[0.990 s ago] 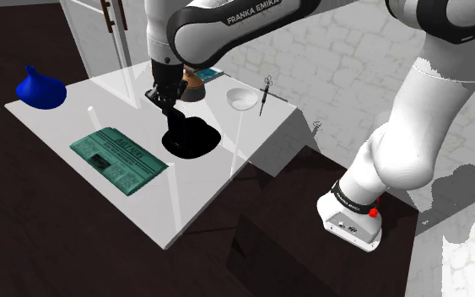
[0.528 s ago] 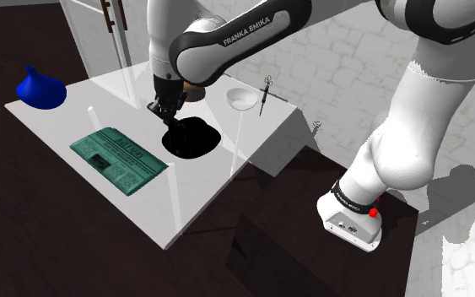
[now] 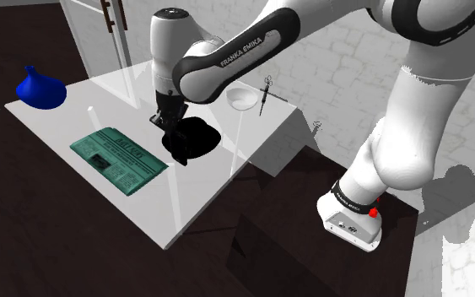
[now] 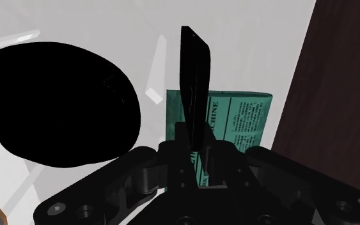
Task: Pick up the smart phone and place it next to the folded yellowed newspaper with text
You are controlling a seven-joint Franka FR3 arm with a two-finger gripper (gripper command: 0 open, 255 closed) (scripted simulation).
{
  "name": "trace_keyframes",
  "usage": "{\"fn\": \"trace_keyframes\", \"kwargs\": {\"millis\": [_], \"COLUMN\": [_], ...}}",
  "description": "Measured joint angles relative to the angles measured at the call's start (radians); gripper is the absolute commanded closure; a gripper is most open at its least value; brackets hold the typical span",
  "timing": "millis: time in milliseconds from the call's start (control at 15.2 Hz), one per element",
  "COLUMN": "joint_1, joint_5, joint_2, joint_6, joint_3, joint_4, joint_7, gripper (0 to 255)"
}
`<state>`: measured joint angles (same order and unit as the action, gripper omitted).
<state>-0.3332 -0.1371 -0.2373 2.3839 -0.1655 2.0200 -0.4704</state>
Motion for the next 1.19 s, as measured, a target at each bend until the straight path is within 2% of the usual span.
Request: {"fn": "trace_keyframes", "kwargs": {"millis": [1188], "joint_1": [-0.017], "joint_5": [-0.062], "joint_2": [-0.157], "joint_6": [0.2], "joint_3": [0.029], "joint_4": [0.046], "joint_7": [-0.051], "gripper": [255]}}
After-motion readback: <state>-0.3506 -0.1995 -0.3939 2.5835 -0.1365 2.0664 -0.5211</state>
